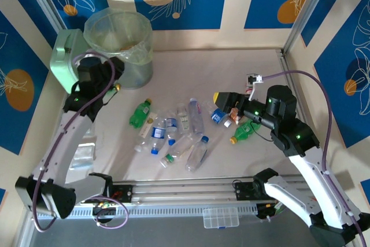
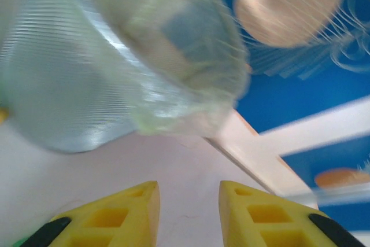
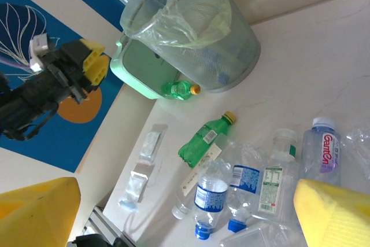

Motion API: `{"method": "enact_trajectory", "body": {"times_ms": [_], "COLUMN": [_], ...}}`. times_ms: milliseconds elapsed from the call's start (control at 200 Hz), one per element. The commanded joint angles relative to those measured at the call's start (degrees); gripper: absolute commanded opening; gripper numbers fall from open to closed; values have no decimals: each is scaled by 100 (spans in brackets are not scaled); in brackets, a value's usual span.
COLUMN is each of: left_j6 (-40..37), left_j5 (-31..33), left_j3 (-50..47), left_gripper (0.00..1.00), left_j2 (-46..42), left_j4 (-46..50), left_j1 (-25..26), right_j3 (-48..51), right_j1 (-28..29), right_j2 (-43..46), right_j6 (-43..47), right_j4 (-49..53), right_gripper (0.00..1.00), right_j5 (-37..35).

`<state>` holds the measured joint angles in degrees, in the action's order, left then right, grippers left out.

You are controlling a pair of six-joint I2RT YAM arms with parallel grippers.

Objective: Put the plastic bottles in the bin

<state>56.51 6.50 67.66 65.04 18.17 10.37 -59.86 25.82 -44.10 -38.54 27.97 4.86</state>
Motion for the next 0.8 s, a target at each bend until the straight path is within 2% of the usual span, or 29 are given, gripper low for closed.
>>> {"method": "enact_trajectory", "body": {"times_ms": [0, 95, 170, 310, 410, 580, 735, 795], "left_j6": [1008, 1393, 1571, 1739, 1613, 1616, 1455, 1360], "left_j5": [799, 564, 177, -94, -441, -1207, -1425, -1343], "left_j3": [-177, -481, -763, -1080, -1068, -1060, -605, -367], "left_gripper": [33, 37, 39, 42, 51, 55, 69, 76], "left_j2": [-166, -96, 57, 439, 940, 1896, 2710, 2914], "left_j4": [1394, 1492, 1201, 661, 175, -793, -1156, -1007], "left_j1": [-458, -843, -1151, -1616, -1885, -2238, -2329, -2329], "right_j3": [159, 267, 307, 356, 378, 425, 634, 711], "right_j1": [37, 46, 46, 46, 47, 28, -38, -54], "right_j2": [169, 259, 281, 301, 279, 227, 113, -6], "right_j6": [40, 31, 49, 75, 109, 215, 218, 225], "right_j4": [39, 12, 48, 47, 47, 24, -166, -205], "right_gripper": [95, 95, 95, 95, 95, 96, 96, 96], "right_j5": [7, -1, 0, -12, -25, -91, 209, 346]}}
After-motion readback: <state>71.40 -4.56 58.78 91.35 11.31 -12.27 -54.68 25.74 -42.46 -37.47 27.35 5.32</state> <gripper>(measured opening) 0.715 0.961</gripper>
